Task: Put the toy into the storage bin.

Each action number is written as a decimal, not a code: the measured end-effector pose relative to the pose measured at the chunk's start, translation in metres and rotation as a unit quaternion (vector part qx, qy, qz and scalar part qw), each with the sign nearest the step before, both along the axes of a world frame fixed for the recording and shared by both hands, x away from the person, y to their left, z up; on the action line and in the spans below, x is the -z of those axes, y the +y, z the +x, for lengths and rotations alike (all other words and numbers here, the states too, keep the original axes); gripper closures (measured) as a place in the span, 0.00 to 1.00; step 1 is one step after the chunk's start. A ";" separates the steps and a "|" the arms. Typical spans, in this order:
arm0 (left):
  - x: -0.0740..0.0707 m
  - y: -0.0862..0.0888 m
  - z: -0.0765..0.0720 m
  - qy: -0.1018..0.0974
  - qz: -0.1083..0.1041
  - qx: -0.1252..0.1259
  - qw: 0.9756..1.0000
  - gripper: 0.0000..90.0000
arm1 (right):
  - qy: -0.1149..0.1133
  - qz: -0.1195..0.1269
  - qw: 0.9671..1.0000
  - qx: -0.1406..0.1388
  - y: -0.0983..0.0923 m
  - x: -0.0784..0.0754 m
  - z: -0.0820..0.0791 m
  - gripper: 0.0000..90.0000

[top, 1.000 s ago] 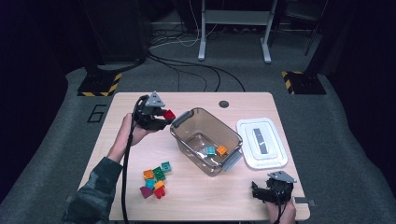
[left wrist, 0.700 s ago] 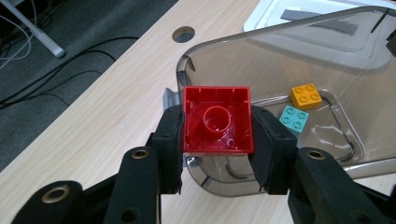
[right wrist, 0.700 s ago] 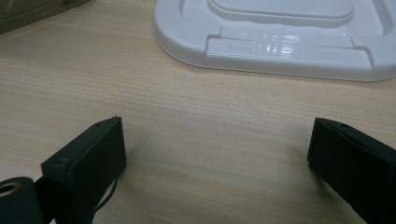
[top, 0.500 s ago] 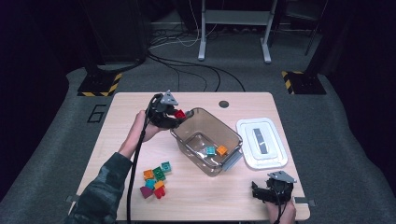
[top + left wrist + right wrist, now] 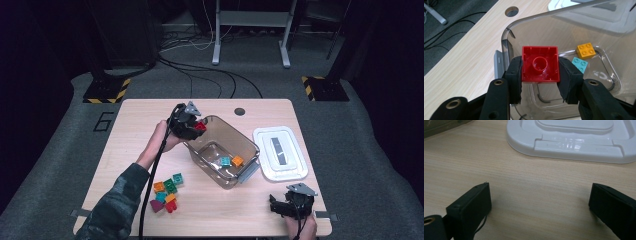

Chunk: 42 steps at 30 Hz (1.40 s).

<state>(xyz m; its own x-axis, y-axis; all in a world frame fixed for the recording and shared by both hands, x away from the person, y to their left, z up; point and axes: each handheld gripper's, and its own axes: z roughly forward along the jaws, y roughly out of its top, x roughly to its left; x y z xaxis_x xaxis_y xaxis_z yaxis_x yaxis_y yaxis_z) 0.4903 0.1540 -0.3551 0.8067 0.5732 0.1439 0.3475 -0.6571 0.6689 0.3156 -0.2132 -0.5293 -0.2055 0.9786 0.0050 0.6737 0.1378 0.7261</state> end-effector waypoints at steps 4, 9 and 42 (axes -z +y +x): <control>-0.001 0.003 0.001 0.002 -0.009 -0.013 1.000 0.44 | 0.000 0.000 1.000 0.000 0.000 0.000 0.000 0.04; -0.007 0.015 -0.005 0.004 -0.026 -0.020 0.999 0.23 | 0.001 0.001 1.000 0.001 0.000 0.000 0.000 0.04; 0.033 0.105 -0.063 0.005 -0.034 -0.075 0.997 0.00 | 0.000 0.000 1.000 0.001 0.000 0.000 0.000 0.04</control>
<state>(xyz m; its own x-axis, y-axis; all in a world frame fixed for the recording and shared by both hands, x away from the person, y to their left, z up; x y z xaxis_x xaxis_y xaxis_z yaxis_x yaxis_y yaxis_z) 0.4277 0.2589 -0.3881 0.7121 0.6958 0.0936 0.4454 -0.5507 0.7059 0.3156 -0.2130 -0.5293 -0.2042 0.9789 0.0054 0.6740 0.1366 0.7260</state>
